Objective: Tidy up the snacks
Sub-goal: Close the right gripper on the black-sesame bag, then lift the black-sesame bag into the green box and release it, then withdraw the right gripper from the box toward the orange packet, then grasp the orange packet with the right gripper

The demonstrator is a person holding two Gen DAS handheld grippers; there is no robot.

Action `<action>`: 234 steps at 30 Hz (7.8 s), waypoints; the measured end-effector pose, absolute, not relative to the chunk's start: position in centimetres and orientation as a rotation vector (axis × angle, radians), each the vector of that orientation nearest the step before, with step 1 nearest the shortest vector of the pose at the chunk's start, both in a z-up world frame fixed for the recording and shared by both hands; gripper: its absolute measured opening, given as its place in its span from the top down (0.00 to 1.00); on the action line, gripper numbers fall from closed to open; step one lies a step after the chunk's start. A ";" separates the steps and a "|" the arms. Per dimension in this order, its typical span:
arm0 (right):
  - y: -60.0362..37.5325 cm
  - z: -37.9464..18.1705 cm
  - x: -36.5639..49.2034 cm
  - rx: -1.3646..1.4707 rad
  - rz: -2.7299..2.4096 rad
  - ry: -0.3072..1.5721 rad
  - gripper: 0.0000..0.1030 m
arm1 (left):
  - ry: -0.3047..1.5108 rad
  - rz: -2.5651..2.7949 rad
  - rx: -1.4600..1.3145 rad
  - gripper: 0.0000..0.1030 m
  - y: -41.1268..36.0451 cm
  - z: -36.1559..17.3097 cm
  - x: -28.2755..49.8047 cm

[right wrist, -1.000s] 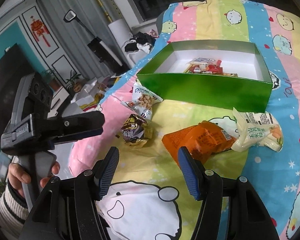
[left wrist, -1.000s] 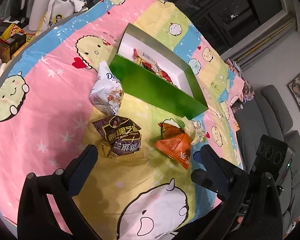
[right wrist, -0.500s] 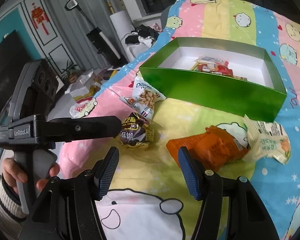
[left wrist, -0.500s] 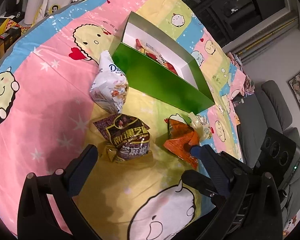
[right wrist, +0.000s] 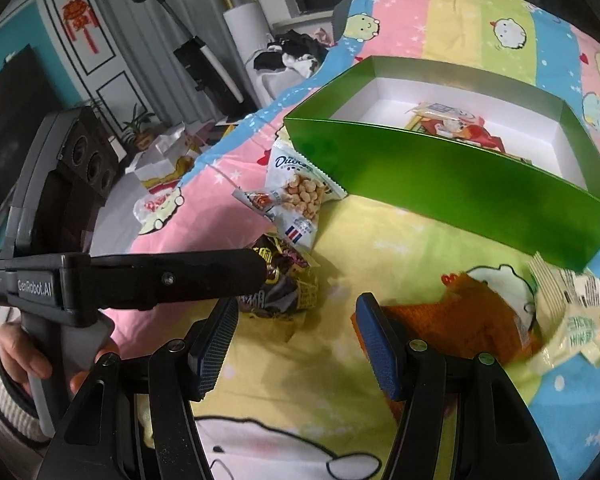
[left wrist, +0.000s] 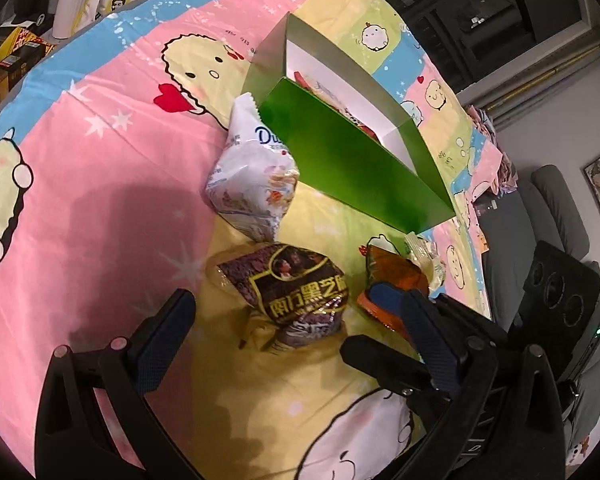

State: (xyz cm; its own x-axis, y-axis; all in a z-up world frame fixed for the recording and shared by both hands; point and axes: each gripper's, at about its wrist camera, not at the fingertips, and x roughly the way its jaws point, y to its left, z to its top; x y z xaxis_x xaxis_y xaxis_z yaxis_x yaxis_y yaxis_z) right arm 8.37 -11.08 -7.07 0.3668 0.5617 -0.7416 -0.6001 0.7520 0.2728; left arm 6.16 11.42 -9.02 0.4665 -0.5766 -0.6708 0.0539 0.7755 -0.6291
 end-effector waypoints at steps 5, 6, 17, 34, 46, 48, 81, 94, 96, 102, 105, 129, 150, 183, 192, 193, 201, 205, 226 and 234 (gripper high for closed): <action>-9.6 -7.2 8.9 -0.071 0.797 0.937 0.40 | 1.029 -0.420 -0.567 0.02 11.2 -9.2 6.4; -9.3 -7.3 9.0 -0.076 0.807 0.941 0.40 | 1.029 -0.417 -0.562 0.02 11.1 -9.2 6.4; -7.2 -7.9 8.4 -0.216 0.808 0.930 0.55 | 1.057 -0.370 -0.470 0.39 10.2 -9.3 6.5; -10.3 -4.7 5.9 -0.170 0.782 0.832 0.60 | 0.978 -0.406 -0.408 0.49 7.8 -5.2 4.0; -14.8 -1.4 5.6 -0.113 0.739 0.708 0.60 | 0.905 -0.456 -0.291 0.48 3.7 -1.3 4.3; -15.4 -1.2 5.8 -0.100 0.727 0.700 0.60 | 0.904 -0.467 -0.275 0.48 3.0 -1.0 4.8; -17.6 3.2 16.8 -0.016 0.648 0.608 0.60 | 0.885 -0.545 -0.232 0.48 -0.3 4.1 17.8; -15.0 -0.9 21.8 -0.014 0.683 0.731 0.60 | 1.013 -0.506 -0.369 0.47 1.9 -1.5 22.9; -14.7 -1.7 22.3 -0.016 0.683 0.753 0.60 | 1.031 -0.500 -0.380 0.47 2.1 -2.2 23.5; -13.9 -3.4 23.5 -0.024 0.669 0.796 0.60 | 1.069 -0.490 -0.417 0.47 2.6 -4.2 24.7; -13.6 -4.1 24.0 -0.028 0.657 0.817 0.60 | 1.081 -0.479 -0.417 0.47 2.6 -5.0 25.0; -13.4 -5.4 25.1 0.015 0.610 0.890 0.60 | 1.106 -0.399 -0.354 0.43 1.6 -5.6 25.4; -17.0 -3.1 20.9 0.047 0.525 0.853 0.44 | 0.961 -0.264 -0.153 0.06 1.9 -1.7 20.8; -24.3 -0.1 6.8 0.171 0.502 0.767 0.31 | 0.819 -0.251 -0.062 0.01 -0.3 1.0 5.5; -24.2 -1.3 5.9 0.169 0.506 0.803 0.31 | 0.860 -0.243 -0.093 0.01 0.1 -0.4 4.4; -24.2 -1.5 5.9 0.169 0.505 0.805 0.31 | 0.864 -0.240 -0.097 0.01 0.2 -0.6 4.4; -23.5 -2.4 6.0 0.156 0.510 0.828 0.31 | 0.885 -0.248 -0.122 0.01 0.5 -1.7 4.4; -23.3 -3.2 6.1 0.145 0.502 0.841 0.31 | 0.903 -0.256 -0.150 0.01 1.0 -2.6 4.4; -20.6 -8.0 7.3 0.110 0.594 0.947 0.31 | 0.942 -0.364 -0.313 0.01 1.9 -6.2 4.6; -19.5 -8.8 8.0 0.093 0.640 0.944 0.31 | 0.982 -0.416 -0.324 0.04 0.9 -7.3 5.5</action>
